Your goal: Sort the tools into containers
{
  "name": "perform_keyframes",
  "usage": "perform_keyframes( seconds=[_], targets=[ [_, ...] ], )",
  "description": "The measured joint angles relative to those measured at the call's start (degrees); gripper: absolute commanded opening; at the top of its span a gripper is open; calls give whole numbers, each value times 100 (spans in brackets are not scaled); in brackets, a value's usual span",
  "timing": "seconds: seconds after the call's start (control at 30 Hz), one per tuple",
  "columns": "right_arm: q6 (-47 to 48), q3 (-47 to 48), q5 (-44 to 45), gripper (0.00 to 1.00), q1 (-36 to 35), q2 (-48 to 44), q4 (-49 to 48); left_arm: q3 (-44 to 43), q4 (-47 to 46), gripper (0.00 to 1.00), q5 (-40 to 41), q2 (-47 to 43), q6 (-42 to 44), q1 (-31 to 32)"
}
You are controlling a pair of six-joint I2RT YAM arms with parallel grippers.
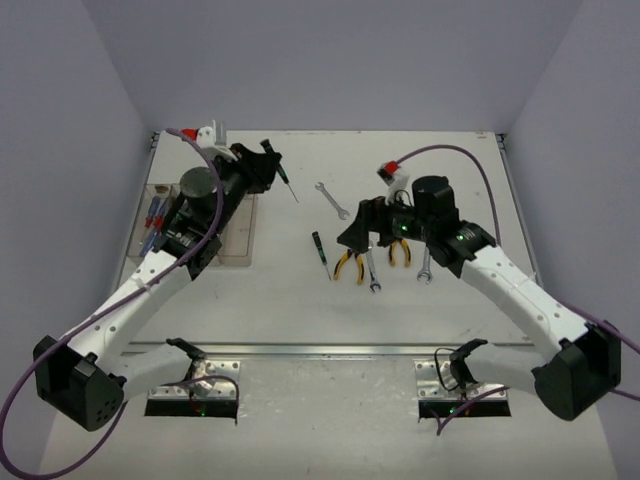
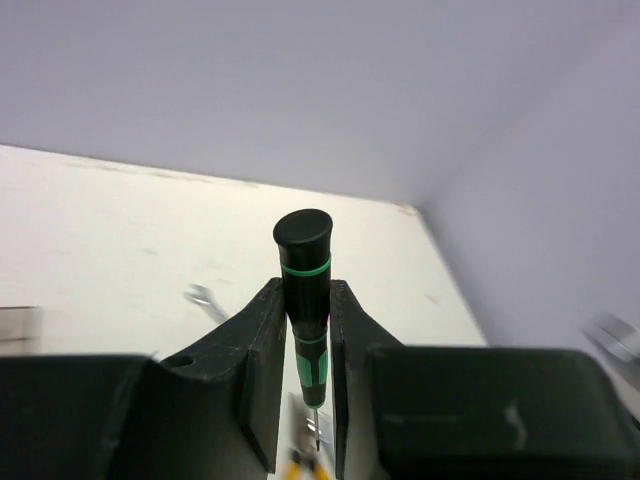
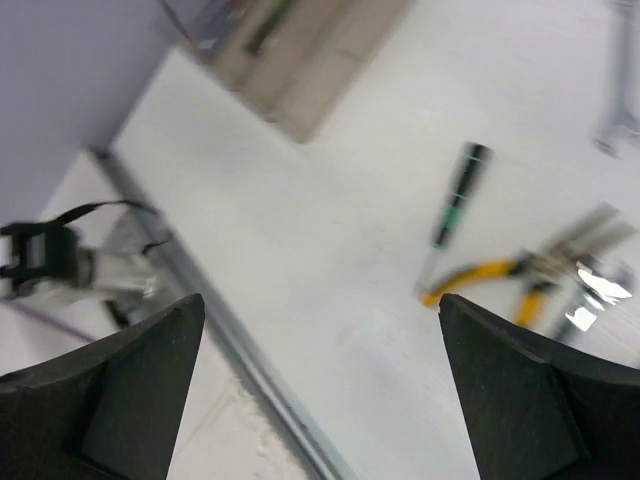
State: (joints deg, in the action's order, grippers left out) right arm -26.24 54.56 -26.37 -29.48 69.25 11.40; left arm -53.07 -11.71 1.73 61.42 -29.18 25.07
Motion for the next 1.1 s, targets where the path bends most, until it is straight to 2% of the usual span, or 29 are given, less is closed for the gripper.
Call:
perform_keyframes(
  seconds=[0.13, 0.23, 0.37, 0.5, 0.63, 0.83, 0.9, 0.97, 1.0, 1.07, 1.1],
  targets=[
    [141, -863, 1299, 99, 689, -986, 396, -762, 869, 0, 1904, 427, 925, -393],
    [346, -1134, 1808, 99, 963, -1064, 519, -1061, 1102, 0, 2745, 1122, 1549, -895],
    [546, -1334, 2090, 99, 1211, -987, 607, -1222, 901, 0, 3538, 2298, 2646, -1445],
    [595, -1433, 2065, 99, 1520, -981, 590, -695, 357, 0, 3554, 2793, 3727, -1961],
    [590, -1475, 1908, 99, 1762, -977, 514, -404, 127, 0, 3430, 2967, 4440, -2335],
    [577, -1488, 1675, 99, 1849, -952, 423, -114, -227, 13, 3238, 3023, 4863, -2549],
    [573, -1492, 1631, 99, 1847, -952, 409, 52, -276, 23, 3144, 3070, 4870, -2576],
    [571, -1498, 1574, 99, 1847, -952, 403, 198, -274, 40, 3053, 3195, 4858, -2594],
    [570, -1506, 1555, 99, 1847, -952, 398, 241, -254, 55, 3006, 3275, 4855, -2597],
    [566, -1532, 1519, 99, 1847, -952, 396, 294, -163, 77, 2912, 3434, 4829, -2616],
    [566, -1543, 1500, 99, 1847, -952, 398, 302, -107, 84, 2892, 3483, 4811, -2621]
  ],
)
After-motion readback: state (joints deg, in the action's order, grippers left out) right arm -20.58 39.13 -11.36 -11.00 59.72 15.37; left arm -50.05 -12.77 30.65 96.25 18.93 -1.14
